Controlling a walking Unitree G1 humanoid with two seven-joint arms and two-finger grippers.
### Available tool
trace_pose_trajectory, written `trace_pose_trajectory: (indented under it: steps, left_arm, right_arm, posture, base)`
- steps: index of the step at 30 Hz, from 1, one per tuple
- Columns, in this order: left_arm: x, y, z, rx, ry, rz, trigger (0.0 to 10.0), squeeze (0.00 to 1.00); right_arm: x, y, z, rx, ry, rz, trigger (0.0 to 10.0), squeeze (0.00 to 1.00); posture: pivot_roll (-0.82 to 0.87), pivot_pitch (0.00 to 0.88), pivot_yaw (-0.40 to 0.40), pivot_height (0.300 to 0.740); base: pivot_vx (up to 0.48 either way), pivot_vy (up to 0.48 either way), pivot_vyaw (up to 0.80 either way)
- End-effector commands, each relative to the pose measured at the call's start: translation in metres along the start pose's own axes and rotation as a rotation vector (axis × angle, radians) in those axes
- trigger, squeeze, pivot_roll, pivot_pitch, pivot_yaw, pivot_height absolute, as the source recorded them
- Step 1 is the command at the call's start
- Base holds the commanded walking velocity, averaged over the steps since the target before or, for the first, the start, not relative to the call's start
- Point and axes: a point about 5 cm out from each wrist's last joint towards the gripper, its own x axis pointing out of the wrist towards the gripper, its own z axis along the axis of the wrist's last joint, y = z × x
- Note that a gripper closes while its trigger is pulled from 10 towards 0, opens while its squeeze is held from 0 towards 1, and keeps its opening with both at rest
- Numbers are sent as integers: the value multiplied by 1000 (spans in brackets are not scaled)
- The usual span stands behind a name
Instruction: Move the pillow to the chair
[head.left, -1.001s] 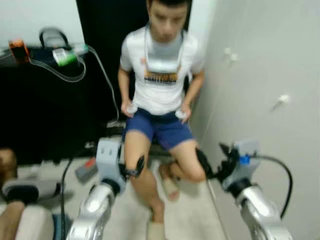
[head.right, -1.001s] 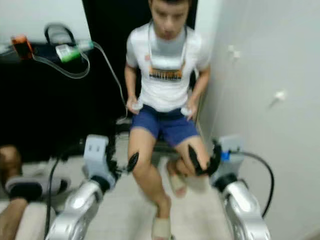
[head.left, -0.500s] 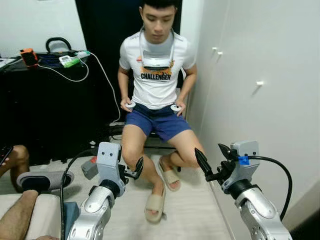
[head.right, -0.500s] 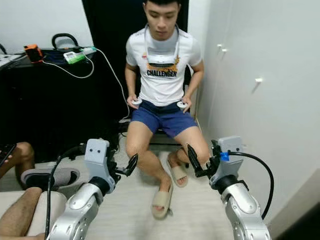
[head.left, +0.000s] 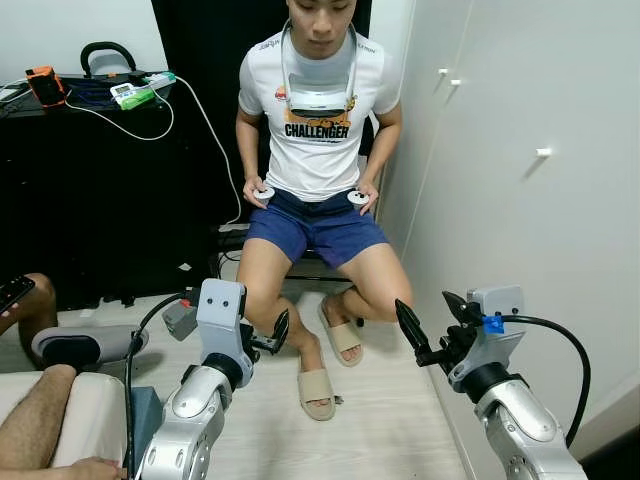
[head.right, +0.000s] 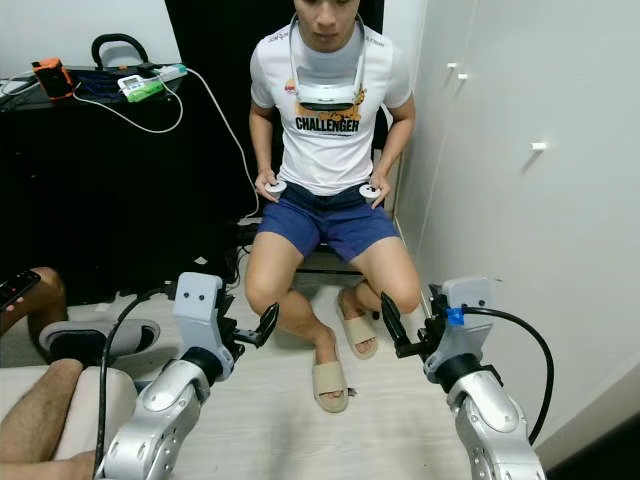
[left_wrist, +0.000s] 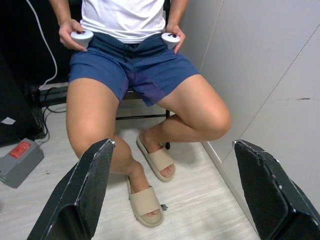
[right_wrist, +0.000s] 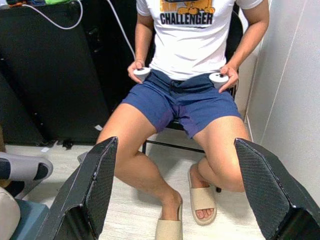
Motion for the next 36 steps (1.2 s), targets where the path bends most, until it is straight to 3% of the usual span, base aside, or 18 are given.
trace_pose_trajectory:
  steps: [1,8,27,36]
  left_arm:
    - [-6,5,-4,8,9,7,10000,0]
    - [-13,8,0,36,2,7,10000,0]
    - [-8,-1,-1,43,-4,-16,10000,0]
    - [-6,-4,-2,30,-5,-42,10000,0]
  right_arm:
    - [-1,4,-8,-2,22,-1,10000,0]
    - [3,11,-8,14,21,14,10000,0]
    - [4,0,-6,30,6,-8,10000,0]
    - [-5,-3,-7,25,12,-26,10000,0]
  posture:
    - [-49,0,16,735]
    - [-27,6,21,735]
    - [-44,0,3,735]
    - [-73,0,16,735]
  base:
    - [0,0,0]
    - [0,0,0]
    - [0,0,0]
    - [0,0,0]
